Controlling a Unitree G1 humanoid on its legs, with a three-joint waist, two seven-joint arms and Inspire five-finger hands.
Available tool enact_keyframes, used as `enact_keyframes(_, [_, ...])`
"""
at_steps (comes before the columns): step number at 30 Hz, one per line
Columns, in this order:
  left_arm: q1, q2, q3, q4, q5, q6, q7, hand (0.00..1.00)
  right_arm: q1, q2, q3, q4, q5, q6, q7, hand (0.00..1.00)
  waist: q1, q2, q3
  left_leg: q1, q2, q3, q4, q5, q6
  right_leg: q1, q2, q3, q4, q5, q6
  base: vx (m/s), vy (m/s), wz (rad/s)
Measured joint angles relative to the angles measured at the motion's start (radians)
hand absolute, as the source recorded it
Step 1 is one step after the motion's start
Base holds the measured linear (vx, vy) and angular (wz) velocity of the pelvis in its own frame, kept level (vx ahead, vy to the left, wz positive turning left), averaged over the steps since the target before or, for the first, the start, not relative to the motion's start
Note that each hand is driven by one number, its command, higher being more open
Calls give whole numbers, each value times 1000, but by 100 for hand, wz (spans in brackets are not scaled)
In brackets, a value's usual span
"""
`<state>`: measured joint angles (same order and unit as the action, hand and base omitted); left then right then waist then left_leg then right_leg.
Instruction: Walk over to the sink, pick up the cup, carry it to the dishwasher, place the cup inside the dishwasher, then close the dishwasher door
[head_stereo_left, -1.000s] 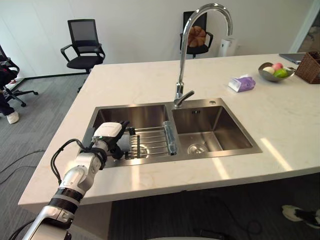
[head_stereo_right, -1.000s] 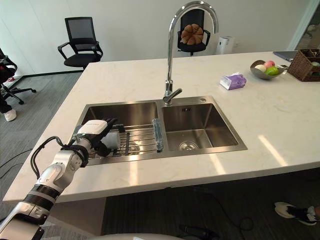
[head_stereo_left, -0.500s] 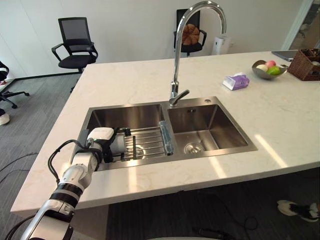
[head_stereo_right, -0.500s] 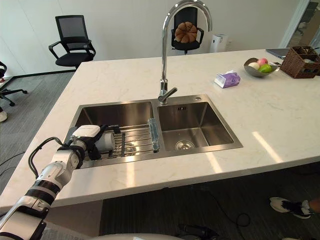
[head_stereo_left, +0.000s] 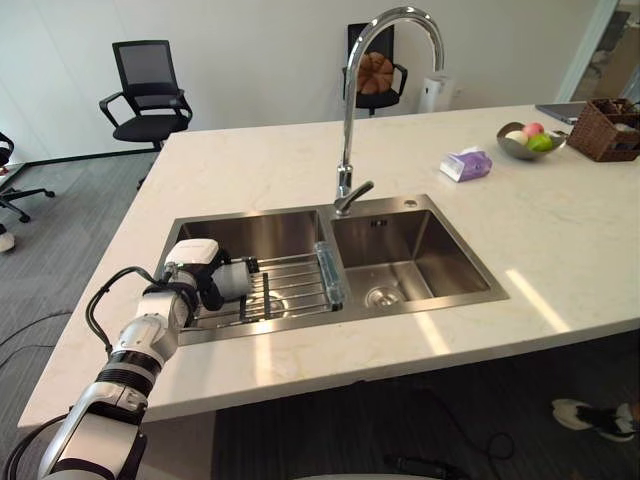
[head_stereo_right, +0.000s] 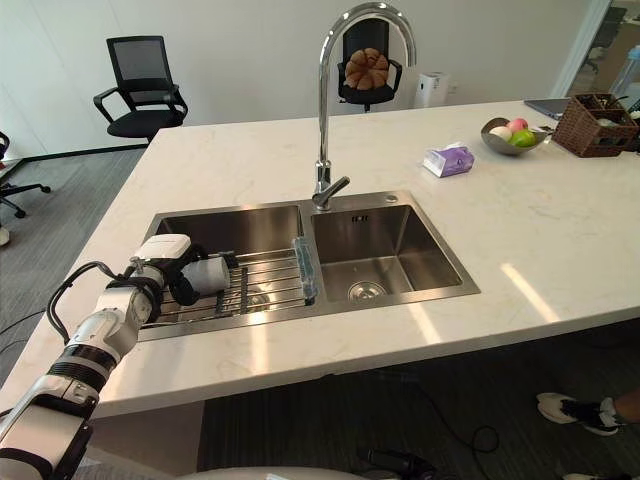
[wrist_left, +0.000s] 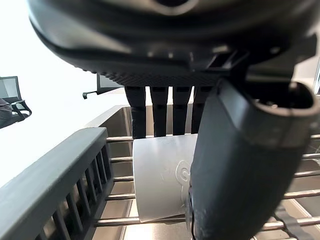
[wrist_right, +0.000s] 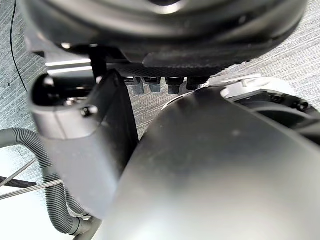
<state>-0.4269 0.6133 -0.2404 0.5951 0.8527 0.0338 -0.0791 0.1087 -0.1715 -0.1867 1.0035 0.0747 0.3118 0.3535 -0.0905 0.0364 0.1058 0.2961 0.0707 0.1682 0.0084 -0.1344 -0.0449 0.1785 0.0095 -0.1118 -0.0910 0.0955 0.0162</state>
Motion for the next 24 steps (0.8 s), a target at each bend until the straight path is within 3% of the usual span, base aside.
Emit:
enact_keyframes(4, [39,1,33,-4,-37,-55,82,0,2,1,-1,0,0,-3,1,100,8,5,-2,-6,0,-8,0,0,0,-2,0,-5,0,0,0,0,0,4])
enact_keyframes(10, [88,0,87,-66,-47,-102,98,0,7,3,-2,0,0,-14,3,100,23,-3,2,-7,0,-21,0,4,6,1,-2,-19,1,-4,-1,2,5,7])
enact_keyframes(17, [96,8,116,-199,-47,-82,-116,0,4,1,-3,3,-11,-12,20,100,25,-4,2,2,-3,-26,-7,3,7,11,-5,-30,5,-9,1,-4,4,2])
enact_keyframes(21, [89,8,110,-220,-47,-64,-170,0,0,-1,-3,3,-25,-5,24,100,25,-4,1,5,-4,-30,-5,3,7,17,-7,-34,5,-9,1,-51,-5,3])
enact_keyframes(22, [89,8,97,-232,-46,-59,-186,100,0,-1,-3,3,-25,-1,24,100,25,-5,1,5,-4,-33,-3,3,7,19,-7,-37,2,-10,1,-64,-8,7])
enact_keyframes(24, [89,8,85,-242,-46,-53,-208,100,0,-4,-1,3,-25,5,24,100,26,-9,-1,5,-4,-37,-3,3,7,20,-8,-40,0,-10,1,-57,-9,8])
